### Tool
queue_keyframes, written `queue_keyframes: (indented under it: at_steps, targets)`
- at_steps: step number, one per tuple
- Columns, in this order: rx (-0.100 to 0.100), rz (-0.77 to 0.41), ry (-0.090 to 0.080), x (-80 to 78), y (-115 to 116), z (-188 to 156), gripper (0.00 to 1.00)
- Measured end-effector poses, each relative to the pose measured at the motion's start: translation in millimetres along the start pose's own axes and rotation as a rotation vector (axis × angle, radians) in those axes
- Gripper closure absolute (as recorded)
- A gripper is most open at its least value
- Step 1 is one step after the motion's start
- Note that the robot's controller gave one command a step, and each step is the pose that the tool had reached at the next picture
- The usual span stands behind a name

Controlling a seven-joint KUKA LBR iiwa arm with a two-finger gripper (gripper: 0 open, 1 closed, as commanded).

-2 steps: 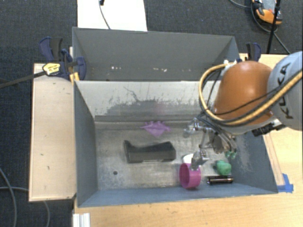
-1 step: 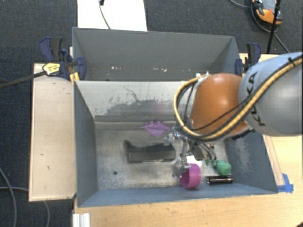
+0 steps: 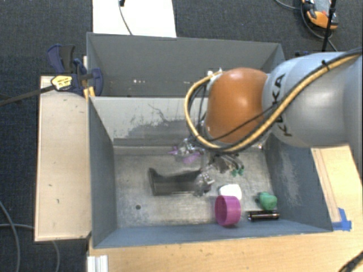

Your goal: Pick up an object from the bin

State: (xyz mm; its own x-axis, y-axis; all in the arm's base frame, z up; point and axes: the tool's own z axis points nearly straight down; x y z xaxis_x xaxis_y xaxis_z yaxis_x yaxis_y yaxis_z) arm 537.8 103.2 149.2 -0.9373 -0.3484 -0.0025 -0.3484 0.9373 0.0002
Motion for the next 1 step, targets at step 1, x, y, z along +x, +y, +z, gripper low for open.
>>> queue_keyframes:
  at_steps: [1]
  targets:
    - [0.000,0.099,-0.002,-22.9,0.2,-6.8,0.00]
